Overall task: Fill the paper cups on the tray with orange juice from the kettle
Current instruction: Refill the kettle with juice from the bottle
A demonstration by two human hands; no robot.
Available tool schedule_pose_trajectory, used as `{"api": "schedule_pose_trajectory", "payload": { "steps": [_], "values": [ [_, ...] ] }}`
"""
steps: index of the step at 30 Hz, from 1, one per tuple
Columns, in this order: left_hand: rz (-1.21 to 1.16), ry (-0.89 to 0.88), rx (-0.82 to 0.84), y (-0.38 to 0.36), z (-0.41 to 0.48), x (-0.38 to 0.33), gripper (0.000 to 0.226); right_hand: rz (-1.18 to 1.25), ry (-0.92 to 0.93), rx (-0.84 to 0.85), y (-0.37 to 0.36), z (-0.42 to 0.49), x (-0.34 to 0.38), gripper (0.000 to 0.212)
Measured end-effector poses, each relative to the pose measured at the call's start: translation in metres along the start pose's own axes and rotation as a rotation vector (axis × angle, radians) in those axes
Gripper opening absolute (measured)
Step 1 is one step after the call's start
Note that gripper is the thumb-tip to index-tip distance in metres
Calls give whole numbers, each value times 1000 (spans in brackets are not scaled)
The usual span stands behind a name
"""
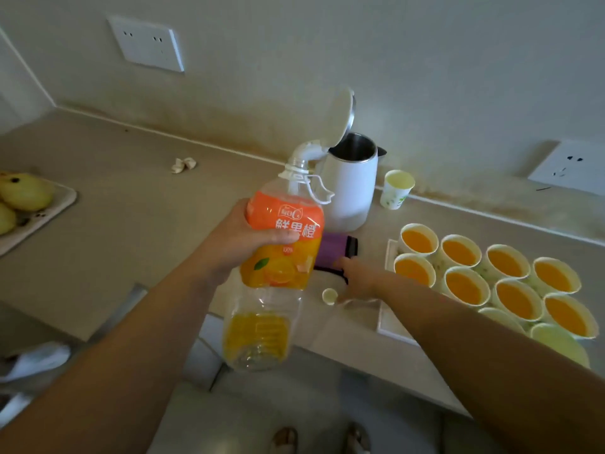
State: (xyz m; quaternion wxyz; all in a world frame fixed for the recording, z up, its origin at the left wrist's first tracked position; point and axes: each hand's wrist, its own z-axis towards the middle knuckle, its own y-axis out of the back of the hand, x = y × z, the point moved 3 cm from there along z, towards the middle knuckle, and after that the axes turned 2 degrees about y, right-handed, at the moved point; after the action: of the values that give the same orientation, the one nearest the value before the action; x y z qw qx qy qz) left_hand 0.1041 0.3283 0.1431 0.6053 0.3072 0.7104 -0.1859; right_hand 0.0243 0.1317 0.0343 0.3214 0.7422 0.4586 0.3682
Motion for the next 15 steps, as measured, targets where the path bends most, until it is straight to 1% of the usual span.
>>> {"api": "schedule_pose_trajectory", "payload": {
  "steps": [1, 3, 4, 6, 8, 10, 12, 15],
  "values": [
    [11, 4, -1, 3, -1, 2, 56, -15, -20, -8, -11, 3, 2, 87],
    [9, 8, -3, 11, -1, 3, 53, 8, -44, -25, -27, 10, 6, 88],
    [0, 3, 1, 14, -1, 3, 48, 39, -53, -37, -32, 13, 6, 84],
    [-1, -3, 13, 18, -1, 4, 41, 81, -60, -77, -39, 18, 7, 66],
    [0, -9, 27, 20, -1, 4, 46, 82, -61, -106, -41, 19, 7, 50],
    [-5, -10, 32, 22, 0, 3, 47, 124, -62, -147, -40, 19, 9, 43],
    [-5, -21, 37, 22, 3, 0, 50, 249, -44, -230, -26, 12, 12, 39],
    [5, -69, 38, 16, 6, -7, 59, 540, 1, -405, 20, -6, 17, 34]
  ]
}}
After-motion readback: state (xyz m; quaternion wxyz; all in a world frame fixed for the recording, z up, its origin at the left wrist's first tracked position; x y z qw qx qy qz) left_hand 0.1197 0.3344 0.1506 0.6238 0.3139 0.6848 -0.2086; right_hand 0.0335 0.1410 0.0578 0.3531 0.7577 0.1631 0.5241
